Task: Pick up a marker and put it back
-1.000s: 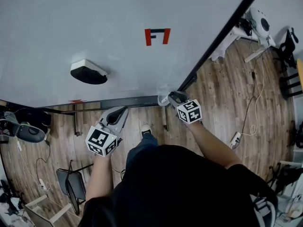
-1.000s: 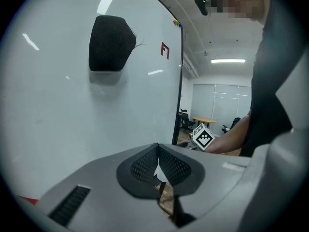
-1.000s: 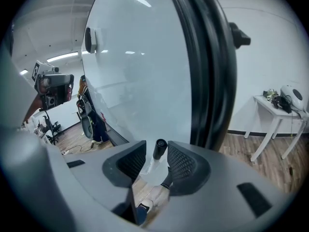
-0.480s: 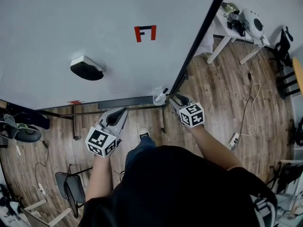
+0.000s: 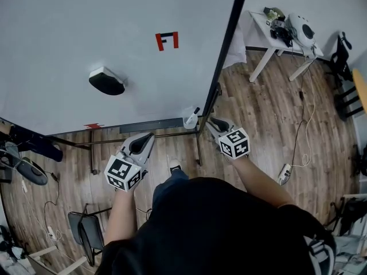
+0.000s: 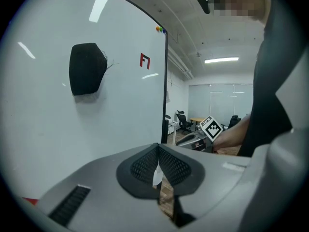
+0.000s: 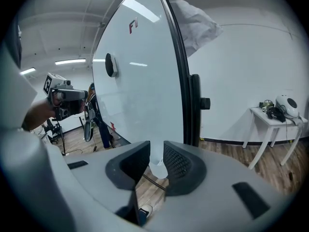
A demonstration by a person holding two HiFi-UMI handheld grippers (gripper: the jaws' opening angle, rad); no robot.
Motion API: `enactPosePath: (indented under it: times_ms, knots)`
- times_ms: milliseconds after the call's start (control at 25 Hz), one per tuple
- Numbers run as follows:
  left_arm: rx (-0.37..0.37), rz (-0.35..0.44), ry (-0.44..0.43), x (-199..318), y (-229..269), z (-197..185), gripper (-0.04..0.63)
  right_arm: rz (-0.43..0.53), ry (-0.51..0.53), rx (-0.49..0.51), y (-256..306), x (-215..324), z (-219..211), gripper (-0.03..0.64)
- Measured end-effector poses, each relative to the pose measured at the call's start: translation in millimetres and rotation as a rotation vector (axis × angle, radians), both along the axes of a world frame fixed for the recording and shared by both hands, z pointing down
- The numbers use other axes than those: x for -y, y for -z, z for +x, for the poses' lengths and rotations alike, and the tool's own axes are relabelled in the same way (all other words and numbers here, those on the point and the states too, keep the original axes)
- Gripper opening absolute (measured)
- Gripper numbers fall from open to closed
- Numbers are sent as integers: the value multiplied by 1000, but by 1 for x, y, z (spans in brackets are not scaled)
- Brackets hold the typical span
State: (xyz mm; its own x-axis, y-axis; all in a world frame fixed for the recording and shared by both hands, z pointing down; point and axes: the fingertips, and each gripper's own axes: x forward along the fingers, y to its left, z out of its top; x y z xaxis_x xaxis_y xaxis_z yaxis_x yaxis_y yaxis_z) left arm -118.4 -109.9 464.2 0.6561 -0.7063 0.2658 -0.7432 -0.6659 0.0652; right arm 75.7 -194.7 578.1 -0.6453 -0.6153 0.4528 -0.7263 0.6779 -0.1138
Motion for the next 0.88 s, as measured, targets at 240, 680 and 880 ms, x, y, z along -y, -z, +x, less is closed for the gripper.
enactPosePath:
  times_ms: [240, 680, 880]
  knots:
    - [10, 4, 1, -16, 4, 6, 14, 15, 11, 19, 10, -17, 3, 60]
    - [23, -1, 22, -46, 3, 11, 14, 36, 33, 52, 25, -37, 8, 23]
    - [20, -3, 31, -57, 3, 13, 14, 38, 40, 63, 28, -46, 8, 18]
